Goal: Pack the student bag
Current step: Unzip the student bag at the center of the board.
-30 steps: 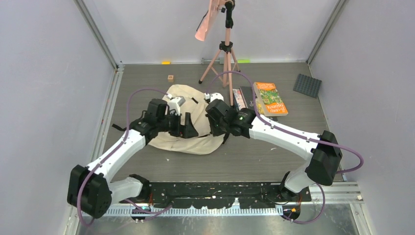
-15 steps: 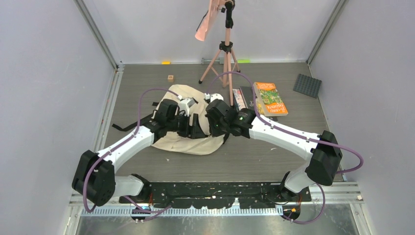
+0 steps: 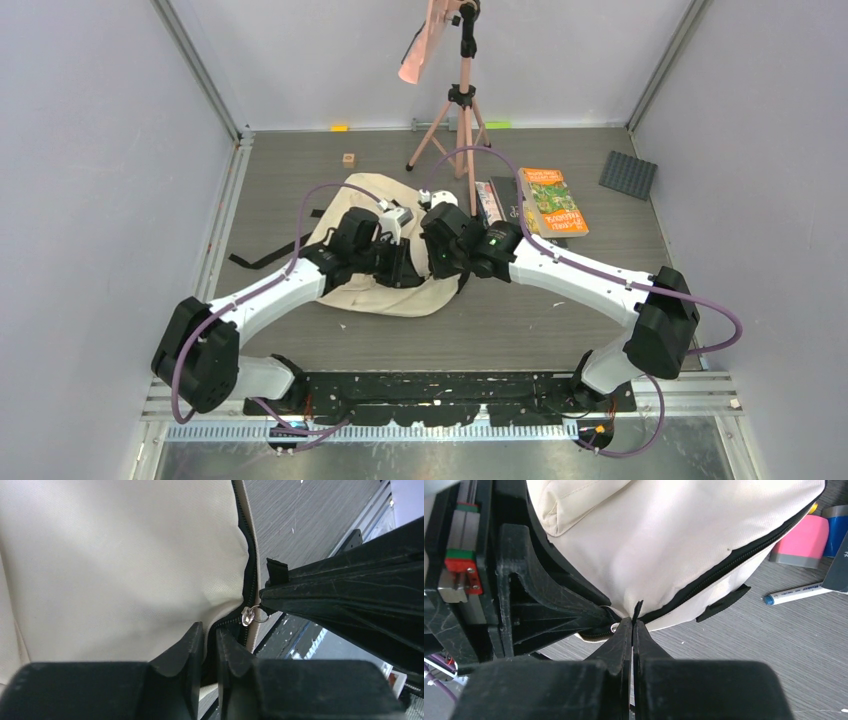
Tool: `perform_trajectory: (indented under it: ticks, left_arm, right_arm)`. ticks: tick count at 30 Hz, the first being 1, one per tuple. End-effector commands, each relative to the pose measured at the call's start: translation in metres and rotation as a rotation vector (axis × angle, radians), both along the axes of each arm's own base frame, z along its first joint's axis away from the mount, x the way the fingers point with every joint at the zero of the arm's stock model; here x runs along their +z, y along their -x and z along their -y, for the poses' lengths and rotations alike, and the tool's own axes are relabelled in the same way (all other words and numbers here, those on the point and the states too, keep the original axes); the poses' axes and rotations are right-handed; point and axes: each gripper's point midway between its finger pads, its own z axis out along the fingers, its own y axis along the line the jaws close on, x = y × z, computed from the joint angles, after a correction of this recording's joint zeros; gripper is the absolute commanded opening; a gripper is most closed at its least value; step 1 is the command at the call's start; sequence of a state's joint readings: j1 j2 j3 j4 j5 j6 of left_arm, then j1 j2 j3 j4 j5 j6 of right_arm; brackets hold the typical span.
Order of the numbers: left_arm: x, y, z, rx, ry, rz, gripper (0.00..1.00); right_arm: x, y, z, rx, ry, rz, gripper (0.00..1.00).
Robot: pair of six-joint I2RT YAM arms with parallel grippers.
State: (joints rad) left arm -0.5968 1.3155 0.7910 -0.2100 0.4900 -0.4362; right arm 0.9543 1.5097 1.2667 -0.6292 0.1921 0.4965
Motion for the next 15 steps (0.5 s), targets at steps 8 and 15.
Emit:
perform_trajectory:
  ticks: [8, 15]
  left_arm:
    - [0.0, 0.007, -0.01, -0.001, -0.035, 0.026, 0.0]
    - [-0.006, 0.017, -0.029, 0.028, -0.104, 0.021, 0.0]
  right_arm:
    - [0.03, -0.021, 0.02, -0.112, 0.032, 0.119, 0.01]
    - [0.034, -0.03, 0.029, -0.154, 0.073, 0.162, 0.01]
